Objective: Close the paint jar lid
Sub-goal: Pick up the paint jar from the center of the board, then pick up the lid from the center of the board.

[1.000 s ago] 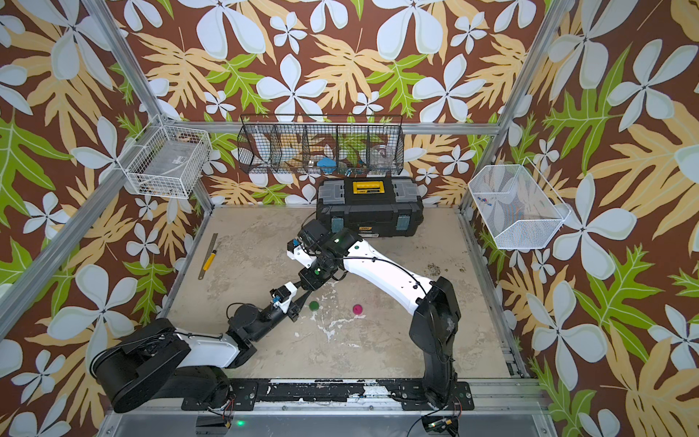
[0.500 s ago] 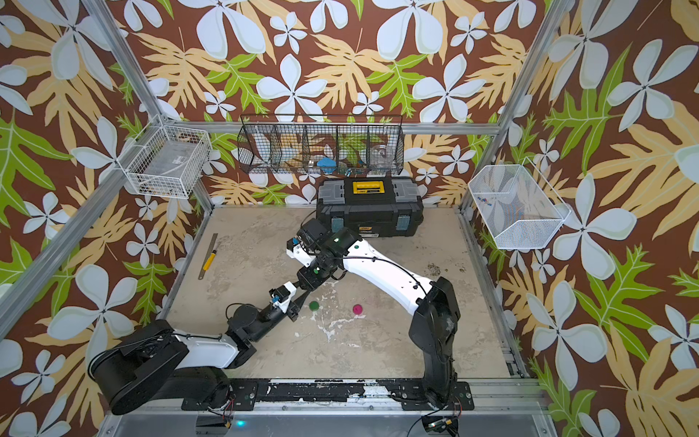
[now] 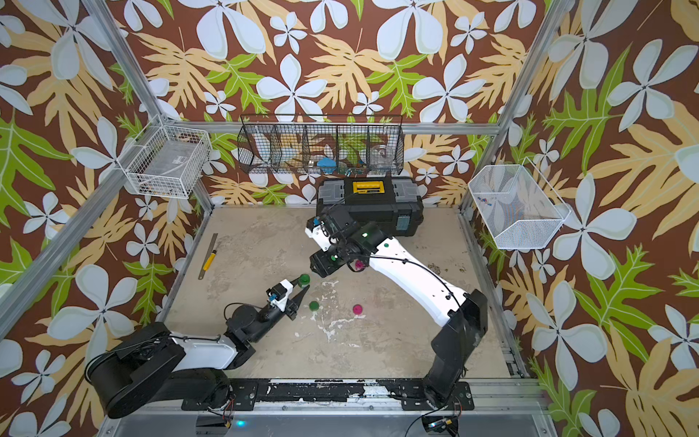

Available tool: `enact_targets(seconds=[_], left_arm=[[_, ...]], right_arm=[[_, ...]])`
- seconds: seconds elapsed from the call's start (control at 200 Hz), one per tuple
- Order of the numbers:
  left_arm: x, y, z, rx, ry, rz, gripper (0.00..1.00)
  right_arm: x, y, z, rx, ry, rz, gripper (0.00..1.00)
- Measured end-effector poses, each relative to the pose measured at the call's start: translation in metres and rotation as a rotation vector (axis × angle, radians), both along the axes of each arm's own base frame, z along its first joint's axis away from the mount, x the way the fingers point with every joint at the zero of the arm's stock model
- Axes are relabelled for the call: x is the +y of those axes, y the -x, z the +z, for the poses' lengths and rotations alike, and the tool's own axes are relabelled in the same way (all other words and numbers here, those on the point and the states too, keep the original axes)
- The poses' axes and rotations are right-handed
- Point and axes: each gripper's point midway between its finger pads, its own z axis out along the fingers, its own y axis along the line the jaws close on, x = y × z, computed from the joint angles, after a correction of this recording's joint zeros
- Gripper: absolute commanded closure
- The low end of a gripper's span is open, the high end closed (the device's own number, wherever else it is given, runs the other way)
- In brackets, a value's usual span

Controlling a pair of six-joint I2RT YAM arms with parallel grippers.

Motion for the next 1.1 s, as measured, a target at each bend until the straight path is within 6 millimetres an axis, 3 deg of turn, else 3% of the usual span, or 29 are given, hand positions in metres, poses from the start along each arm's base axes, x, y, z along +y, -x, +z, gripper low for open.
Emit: enact_targets(seconds=[0.165, 0.415, 0.901, 1.101], left_arm=[[0.010, -0.004, -0.001, 0.015, 0.019, 0.049, 0.85], [0.041, -0.016, 0.003, 0.038, 0.098, 0.150, 0.85], [0.081, -0.016, 0.014, 0.011, 0.183, 0.320, 0.84], [0.091, -0.014, 0.018, -0.004, 0.205, 0.365, 0.84]], right_arm=[[-0.024, 0.006, -0.022, 0.007, 0.011, -0.055, 0.34], [-0.040, 0.016, -0.085, 0.061, 0.100, -0.104, 0.30], [0.025, 0.035, -0.165, 0.101, 0.244, 0.015, 0.28], [0.040, 0.037, -0.189, 0.129, 0.280, 0.029, 0.30]])
